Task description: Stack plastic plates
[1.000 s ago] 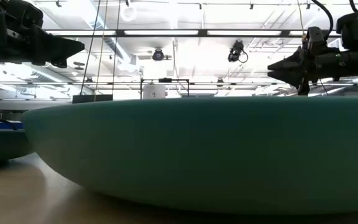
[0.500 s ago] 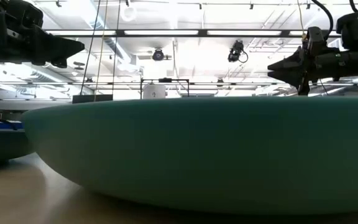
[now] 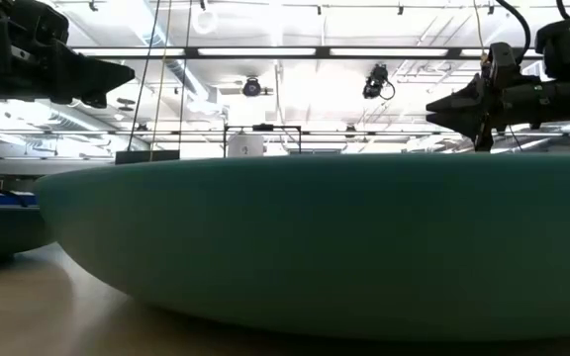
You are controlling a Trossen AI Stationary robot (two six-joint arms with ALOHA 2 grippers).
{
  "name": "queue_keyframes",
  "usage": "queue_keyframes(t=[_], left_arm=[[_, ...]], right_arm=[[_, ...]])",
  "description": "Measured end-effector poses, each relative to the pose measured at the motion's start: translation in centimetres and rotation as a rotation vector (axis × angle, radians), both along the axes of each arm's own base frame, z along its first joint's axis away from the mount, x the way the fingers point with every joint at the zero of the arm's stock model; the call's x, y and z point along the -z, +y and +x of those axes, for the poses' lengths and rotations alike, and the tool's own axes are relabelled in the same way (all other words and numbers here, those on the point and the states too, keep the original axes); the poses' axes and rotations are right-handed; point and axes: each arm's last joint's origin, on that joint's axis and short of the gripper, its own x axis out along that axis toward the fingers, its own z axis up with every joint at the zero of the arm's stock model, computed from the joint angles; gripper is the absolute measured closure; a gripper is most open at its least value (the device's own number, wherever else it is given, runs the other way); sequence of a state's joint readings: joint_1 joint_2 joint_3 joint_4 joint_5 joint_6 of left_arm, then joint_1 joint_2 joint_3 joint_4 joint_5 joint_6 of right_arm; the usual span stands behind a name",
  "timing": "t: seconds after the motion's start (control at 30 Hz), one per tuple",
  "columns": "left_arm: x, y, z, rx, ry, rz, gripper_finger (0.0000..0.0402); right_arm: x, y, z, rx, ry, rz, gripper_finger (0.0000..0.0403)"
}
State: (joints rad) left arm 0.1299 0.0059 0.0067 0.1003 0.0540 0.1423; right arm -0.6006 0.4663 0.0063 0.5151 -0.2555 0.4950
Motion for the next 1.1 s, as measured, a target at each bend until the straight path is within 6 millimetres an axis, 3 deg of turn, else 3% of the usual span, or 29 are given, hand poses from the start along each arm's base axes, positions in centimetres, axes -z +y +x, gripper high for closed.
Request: queue_keyframes(t=[0.53,0.73,1.1], left_arm=[[-0.3,0.0,0.0,0.002,-0.030,-0.006,0.0349],[-1.2,0.0,-0.2,0.040,-0.142,-0.225,0.0349],[-2.2,-0.1,-0.5,0.071,-0.258,-0.282,0.0349]], right_arm=[[0.0,0.0,0.0,0.000,0.000,0.000,0.0293],[-0.1,0.0,0.0,0.007,-0.012,-0.008,0.0293],[-1.2,-0.2,-0.2,0.098,-0.097,-0.086,0.0293]])
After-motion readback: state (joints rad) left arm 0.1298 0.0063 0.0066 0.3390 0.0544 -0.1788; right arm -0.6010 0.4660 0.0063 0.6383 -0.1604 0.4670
